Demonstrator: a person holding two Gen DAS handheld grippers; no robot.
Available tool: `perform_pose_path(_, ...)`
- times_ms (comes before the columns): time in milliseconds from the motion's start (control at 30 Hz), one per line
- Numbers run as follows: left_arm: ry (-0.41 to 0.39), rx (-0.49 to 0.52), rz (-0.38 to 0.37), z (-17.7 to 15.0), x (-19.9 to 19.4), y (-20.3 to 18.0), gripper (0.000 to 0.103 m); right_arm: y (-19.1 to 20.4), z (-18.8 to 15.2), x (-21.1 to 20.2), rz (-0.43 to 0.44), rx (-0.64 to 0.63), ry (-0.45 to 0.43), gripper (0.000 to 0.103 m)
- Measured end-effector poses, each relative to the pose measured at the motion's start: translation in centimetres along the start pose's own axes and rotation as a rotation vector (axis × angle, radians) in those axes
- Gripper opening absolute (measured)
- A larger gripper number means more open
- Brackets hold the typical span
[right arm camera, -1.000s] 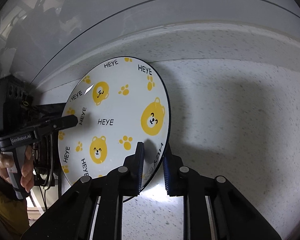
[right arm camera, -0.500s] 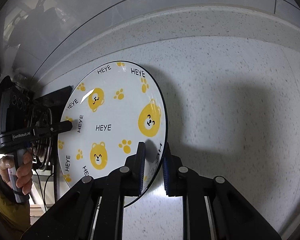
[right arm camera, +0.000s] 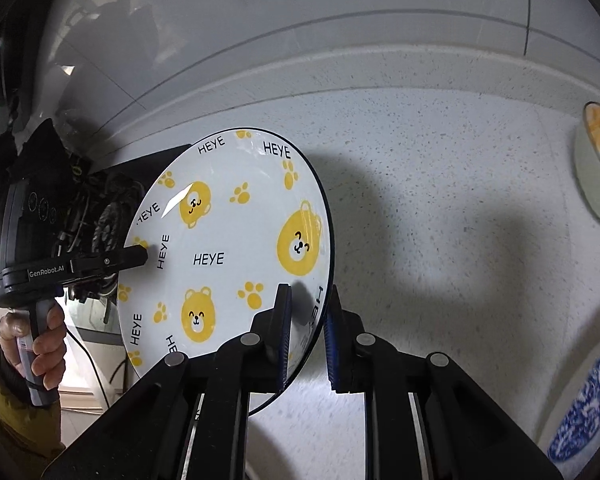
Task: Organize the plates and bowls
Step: 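Lift and carry the small bear plate onto the plate stack with both grippers, then lower the small bear plate onto the stack and open both grippers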
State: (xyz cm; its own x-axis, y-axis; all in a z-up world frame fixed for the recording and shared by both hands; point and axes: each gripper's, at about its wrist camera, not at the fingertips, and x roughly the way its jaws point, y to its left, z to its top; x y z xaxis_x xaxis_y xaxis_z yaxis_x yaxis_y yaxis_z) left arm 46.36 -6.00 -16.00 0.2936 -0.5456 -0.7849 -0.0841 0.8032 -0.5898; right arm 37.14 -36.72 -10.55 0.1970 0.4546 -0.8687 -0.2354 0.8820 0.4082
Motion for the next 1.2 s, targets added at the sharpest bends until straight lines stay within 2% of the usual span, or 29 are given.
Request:
perform_pose_path(200,-0.019,0.050,-0.040,-3.5,-5.7,-1.9,0.011,3.7,-2.7,-4.9,-0.028,-0.004,-0.047,0.014)
perform_pose_path(367,-0.019,0.092,-0.060,-7.1,-10.3,-2.1,0.011,6.8,-6.5,-8.4,-0.049,0.002,-0.078,0.014)
perform_pose_path(567,0.020,0.118,-0.073,-12.6,-13.2,-1.3,0.011,8.1,-11.8,-9.1,-0.047,0.025,-0.055,0.014)
perform_pose_path(833,0.134,0.094,-0.052,-18.3,-9.2,2.6,0.011,3.9,-18.1,-4.7,-0.039,0.135,0.032,0.014)
perform_pose_path(967,0.161,0.063,-0.044,-19.2,-7.3,4.1,0.011,2.7,-19.4,-2.7,-0.023,0.183,0.068,0.014)
perform_pose_path(1200,0.158,0.065,-0.043,-19.2,-6.5,4.1,0.010,4.1,-20.7,-3.2,-0.008,0.177,0.070,0.014)
